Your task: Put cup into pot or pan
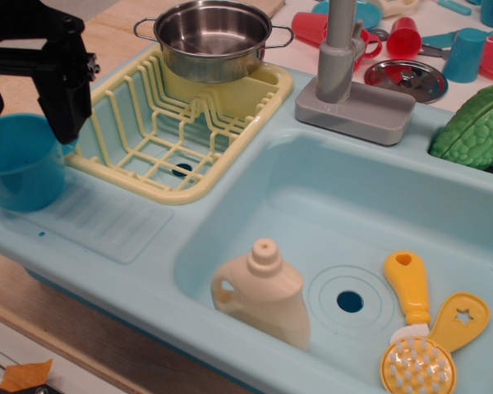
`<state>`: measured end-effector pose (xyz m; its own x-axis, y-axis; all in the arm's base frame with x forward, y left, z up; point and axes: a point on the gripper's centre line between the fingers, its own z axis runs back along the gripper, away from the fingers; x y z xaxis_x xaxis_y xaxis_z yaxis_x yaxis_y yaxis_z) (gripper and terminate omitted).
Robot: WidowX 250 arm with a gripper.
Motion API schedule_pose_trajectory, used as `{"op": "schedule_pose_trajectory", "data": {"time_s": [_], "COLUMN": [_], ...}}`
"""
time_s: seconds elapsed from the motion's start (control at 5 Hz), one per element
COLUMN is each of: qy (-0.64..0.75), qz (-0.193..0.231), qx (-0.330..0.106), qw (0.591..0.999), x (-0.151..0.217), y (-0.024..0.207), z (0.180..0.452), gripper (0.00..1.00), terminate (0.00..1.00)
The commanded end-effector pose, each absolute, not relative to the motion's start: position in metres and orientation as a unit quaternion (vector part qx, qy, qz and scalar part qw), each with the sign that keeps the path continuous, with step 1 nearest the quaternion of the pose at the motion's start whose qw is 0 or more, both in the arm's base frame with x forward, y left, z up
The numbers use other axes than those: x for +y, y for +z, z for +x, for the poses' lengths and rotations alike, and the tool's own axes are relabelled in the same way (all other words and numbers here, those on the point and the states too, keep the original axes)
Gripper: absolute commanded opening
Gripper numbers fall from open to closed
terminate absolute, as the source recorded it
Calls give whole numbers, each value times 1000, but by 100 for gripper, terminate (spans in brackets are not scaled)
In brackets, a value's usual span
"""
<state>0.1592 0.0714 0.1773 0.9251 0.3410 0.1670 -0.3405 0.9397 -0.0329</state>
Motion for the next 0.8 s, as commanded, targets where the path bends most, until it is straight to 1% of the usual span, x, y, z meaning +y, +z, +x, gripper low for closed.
{"op": "schedule_pose_trajectory", "data": {"time_s": [0.0, 0.2, 0.6], "qy": [174, 180, 184], "qz": [-2, -8, -37], "qx": [-85, -86, -65], "qw": [981, 980, 980], "x": [71, 72, 71], "y": [177, 169, 149], "z": [159, 159, 164], "gripper": [100, 100, 100], "terminate": [0, 0, 0]}}
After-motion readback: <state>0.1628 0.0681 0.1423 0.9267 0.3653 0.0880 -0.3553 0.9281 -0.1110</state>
